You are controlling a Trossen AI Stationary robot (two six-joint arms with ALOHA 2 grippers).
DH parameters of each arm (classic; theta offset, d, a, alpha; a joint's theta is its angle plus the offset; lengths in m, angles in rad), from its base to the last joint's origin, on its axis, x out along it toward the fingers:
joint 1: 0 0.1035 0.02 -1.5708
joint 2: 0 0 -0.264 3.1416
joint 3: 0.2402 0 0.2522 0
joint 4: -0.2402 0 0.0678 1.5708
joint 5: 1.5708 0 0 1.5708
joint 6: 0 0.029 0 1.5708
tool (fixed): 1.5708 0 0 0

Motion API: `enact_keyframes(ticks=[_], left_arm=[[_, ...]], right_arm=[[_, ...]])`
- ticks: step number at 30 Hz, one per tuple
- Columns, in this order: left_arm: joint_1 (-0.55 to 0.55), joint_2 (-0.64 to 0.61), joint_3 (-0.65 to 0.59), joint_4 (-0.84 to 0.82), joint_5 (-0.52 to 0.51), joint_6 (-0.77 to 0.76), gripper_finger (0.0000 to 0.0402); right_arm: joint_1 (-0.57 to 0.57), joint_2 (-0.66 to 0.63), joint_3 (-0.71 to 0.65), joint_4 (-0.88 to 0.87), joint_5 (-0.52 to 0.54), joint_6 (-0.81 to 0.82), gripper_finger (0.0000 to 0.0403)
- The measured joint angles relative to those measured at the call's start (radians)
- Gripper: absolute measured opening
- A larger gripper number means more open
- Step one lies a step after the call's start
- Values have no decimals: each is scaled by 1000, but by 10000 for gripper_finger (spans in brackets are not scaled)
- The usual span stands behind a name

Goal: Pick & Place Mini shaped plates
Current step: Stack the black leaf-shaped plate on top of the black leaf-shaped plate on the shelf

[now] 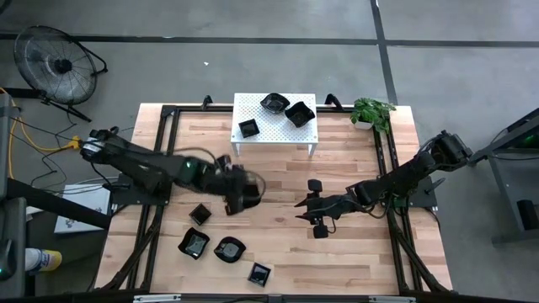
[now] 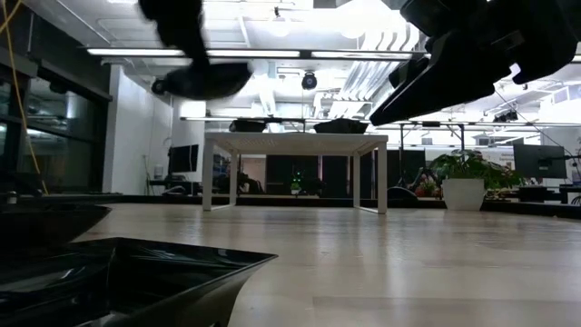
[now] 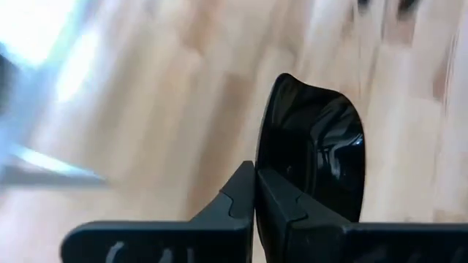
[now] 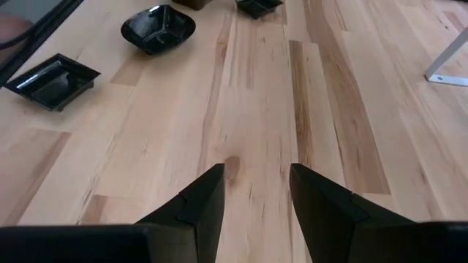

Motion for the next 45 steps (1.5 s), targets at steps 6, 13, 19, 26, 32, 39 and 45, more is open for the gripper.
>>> enact_keyframes(ticks=[6,13,19,26,32,39,45], left_arm=[[133,0,207,-84,-53,197,0],[294,3,308,-77,65,436,0],[285,20,298,-15,-37,567,0],[153,44,259,153,-300,695,0],[39,69,222,292,-540,762,0],[-26,112,182,483,-665,902,0],[-23,122,182,528,-671,920,0]], right_arm=[[0,0,0,21,0,4,149],[0,0,0,84,42,-17,149],[-4,0,0,334,238,-64,149],[0,0,0,560,626,-102,149],[-3,0,0,708,591,-163,149],[-6,0,0,825,592,-302,149],[-42,0,0,854,540,-334,149]])
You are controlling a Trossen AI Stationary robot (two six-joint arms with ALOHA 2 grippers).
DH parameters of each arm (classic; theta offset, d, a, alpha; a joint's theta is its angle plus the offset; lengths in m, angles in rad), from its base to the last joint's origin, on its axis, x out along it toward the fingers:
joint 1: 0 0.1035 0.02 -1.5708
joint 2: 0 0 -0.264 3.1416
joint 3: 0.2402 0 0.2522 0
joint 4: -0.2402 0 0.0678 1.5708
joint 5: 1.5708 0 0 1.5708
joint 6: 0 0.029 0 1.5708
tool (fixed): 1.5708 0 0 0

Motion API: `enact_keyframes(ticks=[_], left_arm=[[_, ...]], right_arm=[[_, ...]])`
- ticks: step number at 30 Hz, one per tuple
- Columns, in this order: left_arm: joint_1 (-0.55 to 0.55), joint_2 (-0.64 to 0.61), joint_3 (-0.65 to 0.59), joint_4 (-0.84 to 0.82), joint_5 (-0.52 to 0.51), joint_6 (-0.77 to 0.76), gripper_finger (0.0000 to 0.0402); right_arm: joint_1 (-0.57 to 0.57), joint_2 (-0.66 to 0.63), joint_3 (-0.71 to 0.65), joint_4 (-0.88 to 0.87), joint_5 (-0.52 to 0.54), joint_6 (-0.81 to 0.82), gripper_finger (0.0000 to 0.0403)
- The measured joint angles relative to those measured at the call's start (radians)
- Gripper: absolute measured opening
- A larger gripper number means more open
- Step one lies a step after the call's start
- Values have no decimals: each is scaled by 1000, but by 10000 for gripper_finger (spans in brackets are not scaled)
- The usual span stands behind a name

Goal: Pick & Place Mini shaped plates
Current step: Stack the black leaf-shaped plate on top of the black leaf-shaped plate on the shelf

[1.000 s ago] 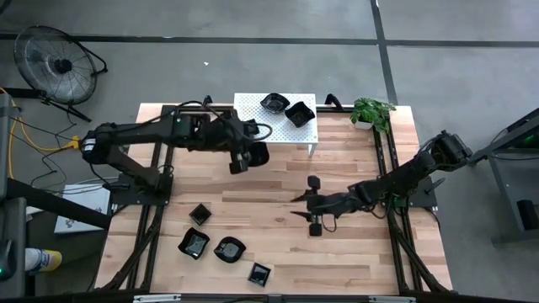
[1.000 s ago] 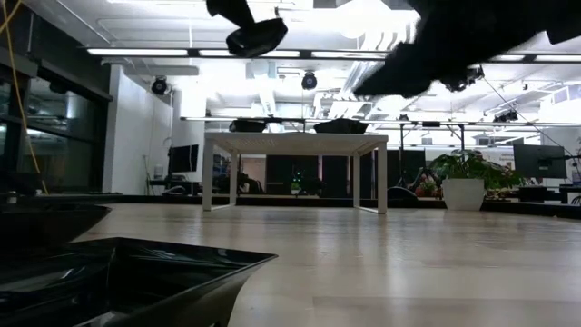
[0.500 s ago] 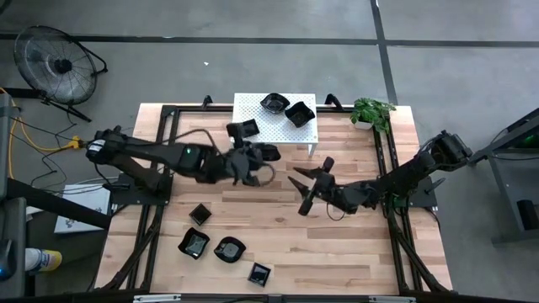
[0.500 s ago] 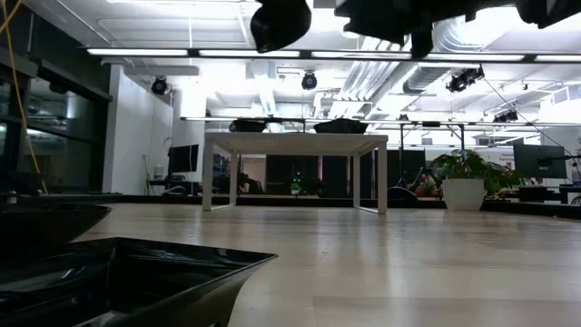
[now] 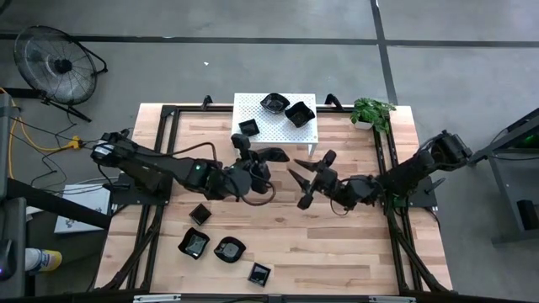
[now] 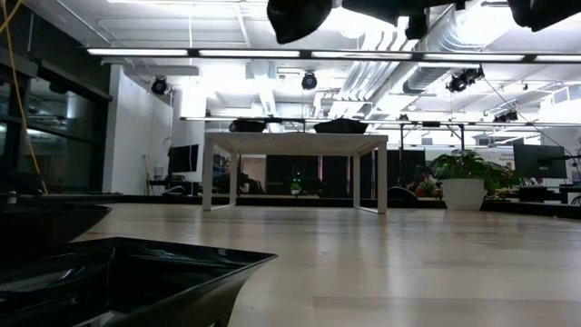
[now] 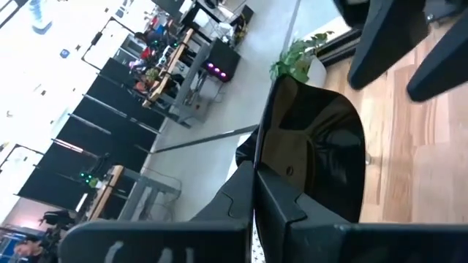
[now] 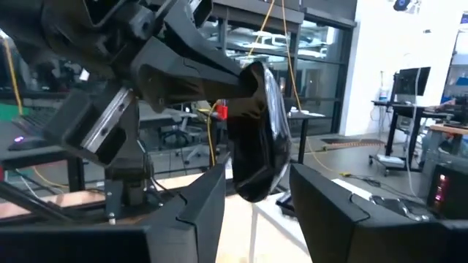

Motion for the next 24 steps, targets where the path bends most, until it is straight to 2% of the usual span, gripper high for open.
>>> enact_keyframes(ticks=[4,9,14,18,24], left_arm=[[0,0,0,7,0,4,0],[0,0,0,7,0,4,0],[0,0,0,10,1,4,0],[0,0,0,11,2,4,0],[0,0,0,9,2,4,0]], right_arm=[[-31,0,2,19,-62,1,149],[-63,0,3,24,-92,1,149],[-96,0,3,17,-184,33,149],[-117,0,3,16,-194,49,147],[-126,0,2,1,-210,53,109]])
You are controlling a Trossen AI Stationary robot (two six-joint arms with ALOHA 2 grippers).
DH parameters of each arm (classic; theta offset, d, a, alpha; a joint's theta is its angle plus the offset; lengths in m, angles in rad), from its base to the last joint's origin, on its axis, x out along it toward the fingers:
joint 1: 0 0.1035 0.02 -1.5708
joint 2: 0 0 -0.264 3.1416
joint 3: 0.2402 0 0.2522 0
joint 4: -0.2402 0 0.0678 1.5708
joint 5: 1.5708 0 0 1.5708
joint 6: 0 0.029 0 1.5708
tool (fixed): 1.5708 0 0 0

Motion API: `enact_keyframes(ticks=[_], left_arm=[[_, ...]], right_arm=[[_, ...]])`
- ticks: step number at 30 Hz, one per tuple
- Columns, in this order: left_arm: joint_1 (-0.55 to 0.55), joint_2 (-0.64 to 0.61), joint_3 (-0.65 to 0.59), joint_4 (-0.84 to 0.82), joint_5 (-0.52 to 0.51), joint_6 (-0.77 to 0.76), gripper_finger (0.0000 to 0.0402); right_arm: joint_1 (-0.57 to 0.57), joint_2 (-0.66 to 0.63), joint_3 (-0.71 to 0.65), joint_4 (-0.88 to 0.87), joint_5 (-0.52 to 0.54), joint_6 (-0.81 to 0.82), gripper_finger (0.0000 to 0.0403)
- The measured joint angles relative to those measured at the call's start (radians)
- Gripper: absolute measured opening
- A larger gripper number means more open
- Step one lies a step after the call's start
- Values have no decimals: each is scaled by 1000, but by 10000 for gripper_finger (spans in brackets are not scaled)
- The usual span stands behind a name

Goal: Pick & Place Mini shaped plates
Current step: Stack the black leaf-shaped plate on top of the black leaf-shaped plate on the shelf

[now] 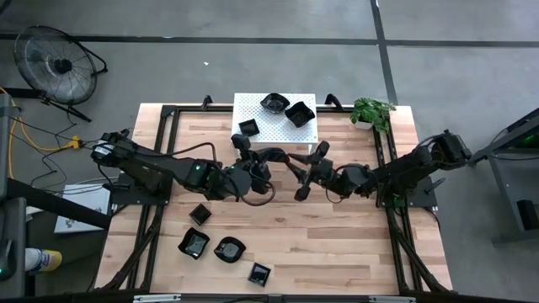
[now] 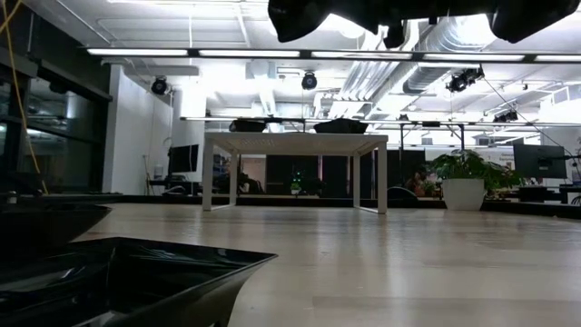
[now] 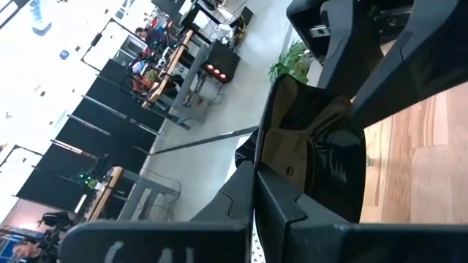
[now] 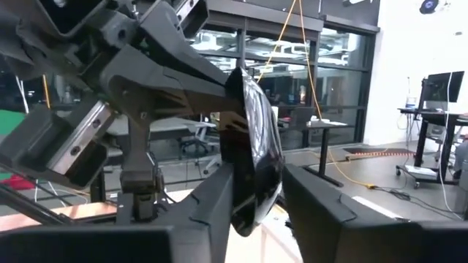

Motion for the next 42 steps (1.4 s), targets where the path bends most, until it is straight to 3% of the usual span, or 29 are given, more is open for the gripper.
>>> enact_keyframes(ticks=[10,18,24,33,42], left_arm=[[-1,-2,0,9,0,0,0],[0,-5,2,20,89,65,6],[0,-4,2,20,150,141,60],[0,-16,0,6,113,236,158],[-9,-56,0,-105,21,292,183]], right_arm=[[-1,0,0,0,21,-7,7],[0,0,-3,-4,18,-1,2],[0,0,-3,0,23,-7,1],[-20,-14,1,-17,38,-38,0],[-89,-14,6,-65,17,-31,0]])
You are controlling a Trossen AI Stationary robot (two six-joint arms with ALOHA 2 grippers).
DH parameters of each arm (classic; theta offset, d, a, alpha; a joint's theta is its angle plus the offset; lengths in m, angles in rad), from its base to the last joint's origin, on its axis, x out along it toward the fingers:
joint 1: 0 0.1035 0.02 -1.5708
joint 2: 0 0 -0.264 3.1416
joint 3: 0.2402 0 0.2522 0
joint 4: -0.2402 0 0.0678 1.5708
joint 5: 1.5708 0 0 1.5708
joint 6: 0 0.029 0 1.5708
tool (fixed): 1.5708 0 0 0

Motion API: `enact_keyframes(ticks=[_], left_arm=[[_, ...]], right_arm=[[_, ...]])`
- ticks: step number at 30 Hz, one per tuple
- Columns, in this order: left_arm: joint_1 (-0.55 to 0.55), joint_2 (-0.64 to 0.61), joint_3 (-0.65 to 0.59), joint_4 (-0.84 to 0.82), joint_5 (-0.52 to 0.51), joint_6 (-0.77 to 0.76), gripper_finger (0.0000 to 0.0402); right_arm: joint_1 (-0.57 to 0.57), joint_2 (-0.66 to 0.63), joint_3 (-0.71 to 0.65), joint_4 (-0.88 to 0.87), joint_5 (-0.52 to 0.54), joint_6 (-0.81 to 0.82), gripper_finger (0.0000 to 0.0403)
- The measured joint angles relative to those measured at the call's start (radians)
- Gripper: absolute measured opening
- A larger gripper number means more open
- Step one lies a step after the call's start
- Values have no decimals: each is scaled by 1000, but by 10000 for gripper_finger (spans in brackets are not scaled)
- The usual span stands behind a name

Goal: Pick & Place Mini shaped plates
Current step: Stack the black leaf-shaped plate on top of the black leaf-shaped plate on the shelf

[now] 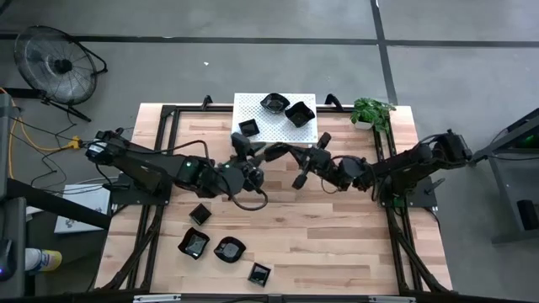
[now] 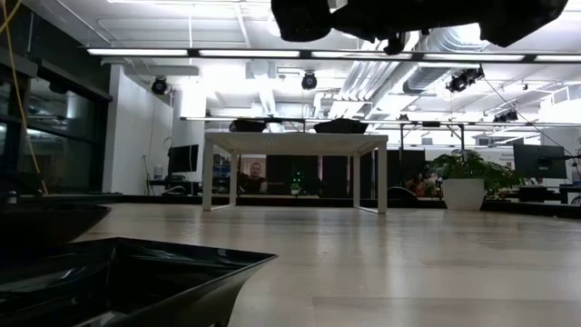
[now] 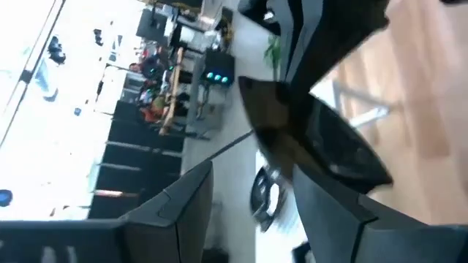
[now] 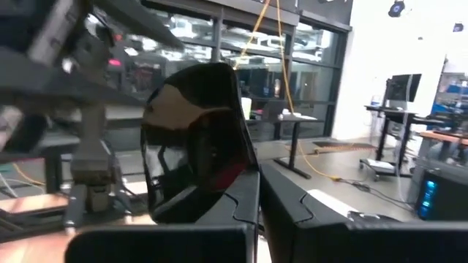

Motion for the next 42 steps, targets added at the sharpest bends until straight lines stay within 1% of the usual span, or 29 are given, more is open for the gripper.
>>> enact_keyframes(ticks=[2,4,8,12,16,20,23,25,27,30,33,36,39,42], left_arm=[[-5,-27,0,-86,-30,-17,184],[-5,-57,1,-170,-29,-91,184],[-3,-132,2,-349,1,-263,184],[-4,-165,1,-509,-23,-350,184],[6,-187,2,-655,-34,-448,184],[9,-186,0,-748,-34,-516,184],[9,-186,-4,-786,-70,-552,184],[9,-192,-31,-788,-105,-562,184],[9,-214,-82,-778,-132,-570,184],[9,-272,-187,-701,-159,-572,184],[9,-352,-305,-592,-170,-565,184],[12,-450,-417,-455,-170,-539,184],[37,-546,-528,-252,-122,-429,184],[93,-630,-638,8,4,-280,184]], right_arm=[[-24,-3,29,-65,-2,-2,0],[-54,-11,80,-184,-24,0,0],[-128,-14,244,-532,-88,-6,0],[-227,-10,430,-873,-186,-17,0],[-341,-9,583,-1123,-306,-58,0],[-454,-9,703,-1285,-428,-118,0],[-527,-9,753,-1306,-462,-97,0],[-570,-9,765,-1289,-518,-46,0],[-602,-1,766,-1264,-572,12,0],[-635,31,767,-1265,-594,66,0],[-664,75,765,-1248,-606,123,0],[-705,119,778,-1233,-678,139,0],[-739,179,819,-1228,-685,207,0],[-758,249,893,-1242,-696,268,0]])
